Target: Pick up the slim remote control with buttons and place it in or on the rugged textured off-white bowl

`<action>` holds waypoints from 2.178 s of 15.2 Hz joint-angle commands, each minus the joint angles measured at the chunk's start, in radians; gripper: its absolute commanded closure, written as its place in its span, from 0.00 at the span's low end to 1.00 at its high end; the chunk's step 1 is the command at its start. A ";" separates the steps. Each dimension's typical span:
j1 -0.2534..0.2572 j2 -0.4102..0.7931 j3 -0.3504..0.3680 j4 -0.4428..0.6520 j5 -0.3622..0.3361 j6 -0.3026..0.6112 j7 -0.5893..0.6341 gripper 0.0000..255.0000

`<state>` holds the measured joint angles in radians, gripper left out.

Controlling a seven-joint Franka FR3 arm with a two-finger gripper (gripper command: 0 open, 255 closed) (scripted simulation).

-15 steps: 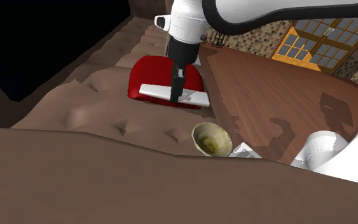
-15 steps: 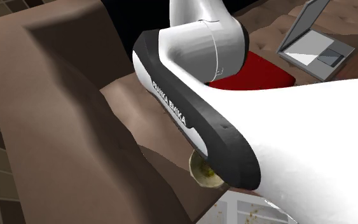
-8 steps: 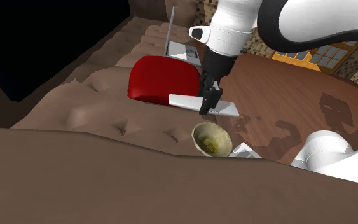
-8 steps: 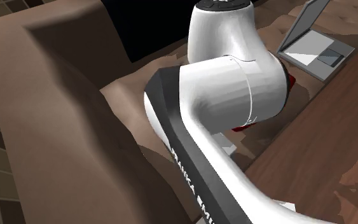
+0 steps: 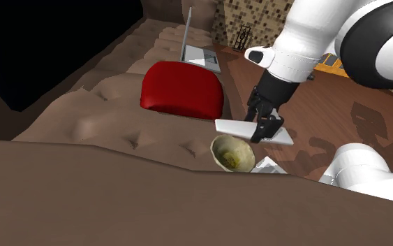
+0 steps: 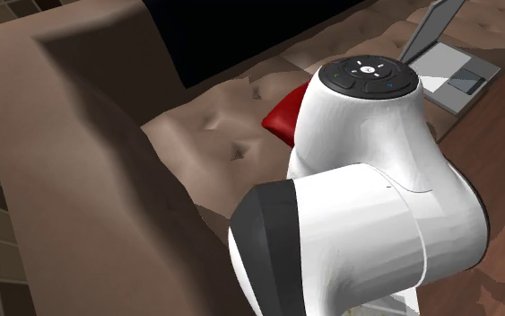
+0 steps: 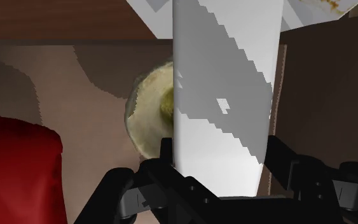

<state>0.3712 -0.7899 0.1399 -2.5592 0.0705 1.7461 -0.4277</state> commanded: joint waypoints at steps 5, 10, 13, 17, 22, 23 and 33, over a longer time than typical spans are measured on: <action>0.003 -0.007 0.004 -0.080 0.005 0.072 -0.001 1.00; 0.006 0.003 0.011 -0.141 0.011 0.144 0.000 1.00; 0.006 0.008 0.013 -0.161 0.013 0.169 0.001 1.00; 0.006 0.009 0.013 -0.161 0.013 0.169 0.001 1.00; 0.006 0.009 0.013 -0.161 0.013 0.170 0.001 0.00; 0.006 0.009 0.013 -0.161 0.013 0.170 0.001 0.00; 0.003 -0.005 0.004 -0.041 0.004 0.036 0.002 0.00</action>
<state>0.3738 -0.7934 0.1442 -2.6010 0.0748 1.7848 -0.4262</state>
